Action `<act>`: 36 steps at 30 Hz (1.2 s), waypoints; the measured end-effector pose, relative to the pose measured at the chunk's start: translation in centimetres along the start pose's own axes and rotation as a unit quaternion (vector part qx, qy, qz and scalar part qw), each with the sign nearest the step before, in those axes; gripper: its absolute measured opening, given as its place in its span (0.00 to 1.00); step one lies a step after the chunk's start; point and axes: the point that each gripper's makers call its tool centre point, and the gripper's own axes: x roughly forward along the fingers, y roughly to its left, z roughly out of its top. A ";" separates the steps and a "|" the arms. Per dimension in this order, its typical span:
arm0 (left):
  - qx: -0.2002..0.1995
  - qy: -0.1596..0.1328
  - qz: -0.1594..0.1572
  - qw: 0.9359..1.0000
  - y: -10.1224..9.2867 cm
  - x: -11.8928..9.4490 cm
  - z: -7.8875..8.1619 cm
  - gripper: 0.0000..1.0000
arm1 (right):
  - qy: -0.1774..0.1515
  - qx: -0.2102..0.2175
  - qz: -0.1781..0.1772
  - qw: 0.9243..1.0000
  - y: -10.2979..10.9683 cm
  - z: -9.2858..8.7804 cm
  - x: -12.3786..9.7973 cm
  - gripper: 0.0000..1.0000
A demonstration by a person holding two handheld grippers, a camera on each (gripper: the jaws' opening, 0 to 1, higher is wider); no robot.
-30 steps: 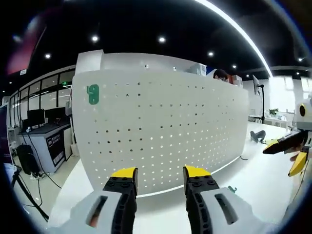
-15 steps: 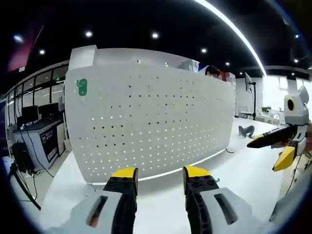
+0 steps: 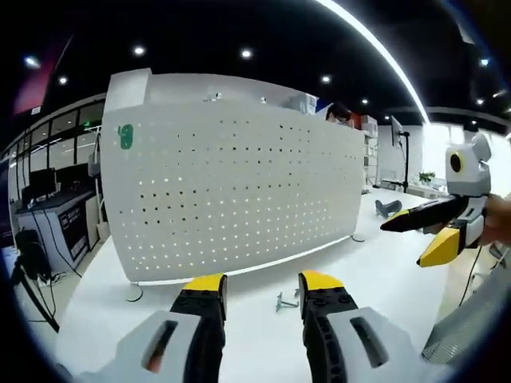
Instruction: Insert the hook assembly into the mounting plate slot until the hook locks in place.
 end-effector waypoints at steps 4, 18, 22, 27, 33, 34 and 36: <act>-0.003 0.005 -0.007 1.000 -1.0 -0.6 -0.7 0.37 | 0.001 0.001 -0.002 1.000 0.1 -0.4 -0.4 0.72; -0.006 0.015 -0.019 1.000 -2.6 -1.1 -1.9 0.36 | 0.008 0.006 -0.008 1.000 -0.3 -1.2 -1.1 0.70; -0.009 0.018 -0.021 1.000 -2.7 -1.0 -2.2 0.35 | 0.012 0.006 -0.007 1.000 -0.5 -1.4 -1.0 0.69; -0.011 0.023 -0.022 0.999 -2.6 -0.9 -2.6 0.35 | 0.017 0.005 -0.006 1.000 -1.0 -1.5 -0.6 0.67; -0.014 0.030 -0.025 0.999 -2.7 -0.6 -3.3 0.33 | 0.024 0.001 -0.008 1.000 -2.1 -1.5 -0.1 0.65; -0.015 0.031 -0.026 0.999 -2.7 -0.6 -3.4 0.33 | 0.024 0.000 -0.009 1.000 -2.2 -1.5 -0.1 0.65; -0.017 0.034 -0.026 0.999 -2.7 -0.5 -3.7 0.33 | 0.026 -0.002 -0.011 1.000 -2.6 -1.6 0.1 0.64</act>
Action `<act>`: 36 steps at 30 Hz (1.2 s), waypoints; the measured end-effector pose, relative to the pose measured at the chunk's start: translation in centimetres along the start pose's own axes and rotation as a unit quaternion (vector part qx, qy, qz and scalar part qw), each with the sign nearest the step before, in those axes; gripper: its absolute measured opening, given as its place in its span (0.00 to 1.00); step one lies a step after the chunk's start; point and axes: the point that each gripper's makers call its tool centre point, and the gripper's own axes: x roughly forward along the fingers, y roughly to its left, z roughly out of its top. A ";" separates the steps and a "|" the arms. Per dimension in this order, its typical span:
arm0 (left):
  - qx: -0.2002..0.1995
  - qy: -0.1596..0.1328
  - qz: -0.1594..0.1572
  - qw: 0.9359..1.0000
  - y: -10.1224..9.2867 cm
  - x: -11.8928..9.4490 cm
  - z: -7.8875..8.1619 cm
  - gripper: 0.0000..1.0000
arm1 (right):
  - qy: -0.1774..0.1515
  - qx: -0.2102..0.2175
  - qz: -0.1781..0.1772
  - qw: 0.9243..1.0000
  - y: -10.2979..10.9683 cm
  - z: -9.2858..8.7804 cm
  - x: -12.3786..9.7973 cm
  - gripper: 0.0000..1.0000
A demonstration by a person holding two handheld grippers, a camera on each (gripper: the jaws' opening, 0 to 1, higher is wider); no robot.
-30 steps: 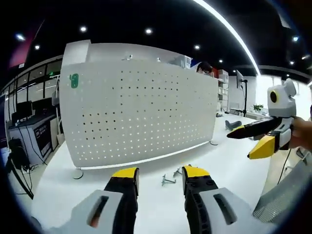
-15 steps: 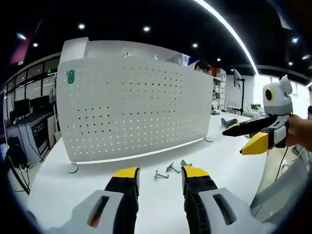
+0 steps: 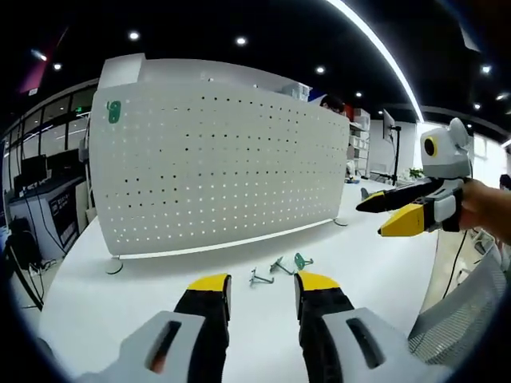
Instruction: Insert the hook assembly into the mounting plate slot until the hook locks in place.
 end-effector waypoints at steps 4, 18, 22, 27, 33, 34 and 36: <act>-0.002 0.002 -0.002 1.000 0.0 0.1 -0.2 0.32 | 0.007 -0.009 -0.005 1.000 -0.7 -0.1 0.4 0.63; -0.011 0.010 -0.002 1.000 0.3 0.1 -0.9 0.30 | 0.036 -0.028 -0.002 0.999 -2.3 -1.1 3.1 0.57; -0.013 0.012 -0.002 1.000 0.4 0.1 -1.1 0.29 | 0.042 -0.031 0.002 0.999 -2.7 -1.2 4.2 0.55; -0.014 0.013 0.001 1.000 0.6 0.1 -1.2 0.29 | 0.052 -0.044 0.008 0.998 -3.1 -1.6 5.5 0.51; -0.015 0.017 0.004 1.000 0.9 0.1 -1.5 0.29 | 0.064 -0.055 0.014 0.996 -3.7 -2.1 6.6 0.49; -0.015 0.018 0.005 1.000 0.9 0.1 -1.5 0.29 | 0.066 -0.056 0.015 0.996 -3.8 -2.2 6.8 0.49; -0.015 0.020 0.005 1.000 0.9 0.1 -1.6 0.28 | 0.070 -0.059 0.017 0.996 -4.0 -2.4 7.2 0.48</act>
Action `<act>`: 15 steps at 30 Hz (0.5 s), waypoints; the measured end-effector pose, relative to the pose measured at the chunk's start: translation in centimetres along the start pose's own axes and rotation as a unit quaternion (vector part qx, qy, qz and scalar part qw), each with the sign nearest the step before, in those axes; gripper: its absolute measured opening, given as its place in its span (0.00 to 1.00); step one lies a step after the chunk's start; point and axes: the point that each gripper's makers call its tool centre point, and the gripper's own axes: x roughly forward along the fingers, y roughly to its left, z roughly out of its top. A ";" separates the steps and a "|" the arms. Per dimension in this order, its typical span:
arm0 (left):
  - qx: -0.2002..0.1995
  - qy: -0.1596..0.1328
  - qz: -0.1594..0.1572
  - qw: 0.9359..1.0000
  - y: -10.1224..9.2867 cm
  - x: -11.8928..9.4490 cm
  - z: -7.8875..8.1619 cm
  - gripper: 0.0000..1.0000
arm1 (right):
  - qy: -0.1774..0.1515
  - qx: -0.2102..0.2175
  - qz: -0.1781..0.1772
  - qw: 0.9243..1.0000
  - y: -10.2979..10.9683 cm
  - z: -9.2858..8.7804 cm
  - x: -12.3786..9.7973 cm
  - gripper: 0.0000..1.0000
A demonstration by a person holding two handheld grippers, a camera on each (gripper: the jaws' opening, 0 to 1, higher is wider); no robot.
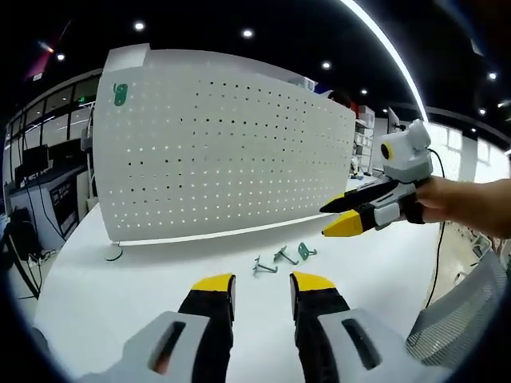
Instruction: Insert the hook assembly into the mounting plate slot until the hook locks in place.
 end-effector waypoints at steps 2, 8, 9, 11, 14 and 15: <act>0.000 0.002 0.000 1.000 0.0 0.0 -0.1 0.28 | 0.004 -0.002 0.002 1.000 -0.1 -0.2 0.3 0.47; 0.000 0.005 0.002 1.000 0.0 0.0 -0.3 0.28 | 0.022 -0.008 0.010 1.000 -0.5 -1.3 1.6 0.44; 0.000 0.006 0.002 1.000 0.1 0.0 -0.3 0.28 | 0.027 -0.006 0.011 1.000 -0.5 -1.6 1.9 0.44; 0.000 0.007 0.004 1.000 0.2 -0.1 -0.4 0.28 | 0.031 -0.006 0.014 0.999 -0.4 -1.9 2.3 0.43; -0.002 0.008 0.006 1.000 0.3 -0.1 -0.5 0.28 | 0.040 -0.006 0.019 0.999 -0.2 -2.3 3.0 0.43; -0.002 0.008 0.006 1.000 0.3 -0.1 -0.5 0.28 | 0.041 -0.007 0.021 0.999 -0.2 -2.5 3.3 0.43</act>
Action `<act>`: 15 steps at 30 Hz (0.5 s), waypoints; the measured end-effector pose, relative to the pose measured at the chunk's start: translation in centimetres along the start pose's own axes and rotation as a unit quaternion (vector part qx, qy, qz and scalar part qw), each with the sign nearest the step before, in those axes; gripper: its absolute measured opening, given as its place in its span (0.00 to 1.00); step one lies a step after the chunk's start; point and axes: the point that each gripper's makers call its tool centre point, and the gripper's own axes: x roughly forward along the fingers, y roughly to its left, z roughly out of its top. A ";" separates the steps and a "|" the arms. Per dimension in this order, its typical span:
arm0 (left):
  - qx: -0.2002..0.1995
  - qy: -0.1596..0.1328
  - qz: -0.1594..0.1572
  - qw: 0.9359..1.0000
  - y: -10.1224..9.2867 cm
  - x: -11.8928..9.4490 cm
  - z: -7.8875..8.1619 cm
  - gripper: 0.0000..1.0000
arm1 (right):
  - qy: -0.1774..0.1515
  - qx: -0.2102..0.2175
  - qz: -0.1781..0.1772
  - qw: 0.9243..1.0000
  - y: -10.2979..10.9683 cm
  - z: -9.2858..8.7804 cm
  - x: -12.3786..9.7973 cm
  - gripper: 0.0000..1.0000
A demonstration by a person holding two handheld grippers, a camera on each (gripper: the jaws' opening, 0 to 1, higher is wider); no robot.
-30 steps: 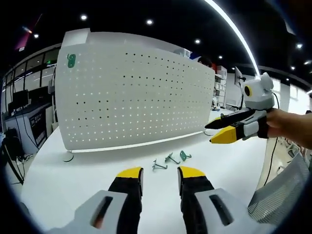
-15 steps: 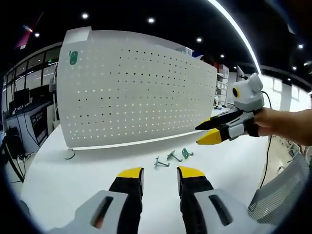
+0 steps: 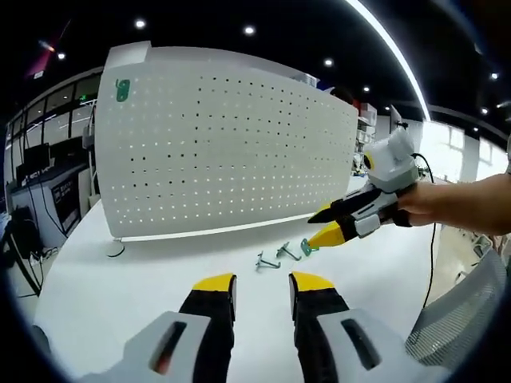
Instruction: Insert the hook assembly into the mounting plate slot until the hook locks in place.
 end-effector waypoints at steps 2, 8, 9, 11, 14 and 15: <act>0.000 0.001 0.001 1.000 0.0 0.0 -0.1 0.27 | 0.003 -0.003 0.002 1.000 0.0 -0.2 0.5 0.43; -0.002 0.005 0.000 1.000 0.1 0.1 -0.3 0.27 | 0.015 0.001 0.010 1.000 0.1 -0.8 2.0 0.42; -0.002 0.006 0.001 1.000 0.1 0.1 -0.3 0.27 | 0.017 0.002 0.012 1.000 0.1 -0.9 2.2 0.41; -0.003 0.007 0.001 1.000 0.2 0.2 -0.4 0.27 | 0.021 0.002 0.017 1.000 0.1 -1.1 2.7 0.39; -0.004 0.008 0.003 1.000 0.4 0.2 -0.4 0.27 | 0.027 0.001 0.023 0.999 0.4 -1.4 3.3 0.37; -0.005 0.009 0.003 1.000 0.4 0.2 -0.5 0.27 | 0.028 -0.001 0.025 0.999 0.5 -1.6 3.6 0.37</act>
